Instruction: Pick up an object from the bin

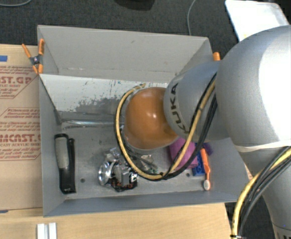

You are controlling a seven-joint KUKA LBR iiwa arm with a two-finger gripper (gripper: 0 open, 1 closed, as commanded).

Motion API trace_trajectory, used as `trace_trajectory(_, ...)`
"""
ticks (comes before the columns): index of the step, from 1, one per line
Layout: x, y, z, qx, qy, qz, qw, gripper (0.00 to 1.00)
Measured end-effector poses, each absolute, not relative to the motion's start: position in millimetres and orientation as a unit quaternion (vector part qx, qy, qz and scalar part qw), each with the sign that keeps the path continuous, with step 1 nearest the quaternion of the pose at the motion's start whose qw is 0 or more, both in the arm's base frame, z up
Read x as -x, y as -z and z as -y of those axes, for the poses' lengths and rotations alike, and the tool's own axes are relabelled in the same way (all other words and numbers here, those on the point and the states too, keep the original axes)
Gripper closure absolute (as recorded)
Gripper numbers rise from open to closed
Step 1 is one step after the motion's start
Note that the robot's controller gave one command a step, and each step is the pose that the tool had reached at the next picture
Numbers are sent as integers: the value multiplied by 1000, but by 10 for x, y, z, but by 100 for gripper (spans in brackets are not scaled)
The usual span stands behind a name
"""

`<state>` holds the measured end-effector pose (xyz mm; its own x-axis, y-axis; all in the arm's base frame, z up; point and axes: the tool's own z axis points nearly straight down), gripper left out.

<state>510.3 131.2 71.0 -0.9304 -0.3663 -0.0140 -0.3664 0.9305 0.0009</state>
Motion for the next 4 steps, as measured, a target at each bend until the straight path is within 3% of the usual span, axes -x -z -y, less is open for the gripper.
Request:
trace_trajectory(1,-5103,-711,-1312,187,-2,-982,7,100)
trace_trajectory(2,-5110,-849,-1301,196,-2,-981,6,100)
trace_trajectory(4,-5096,-726,-1211,187,-3,-982,9,100)
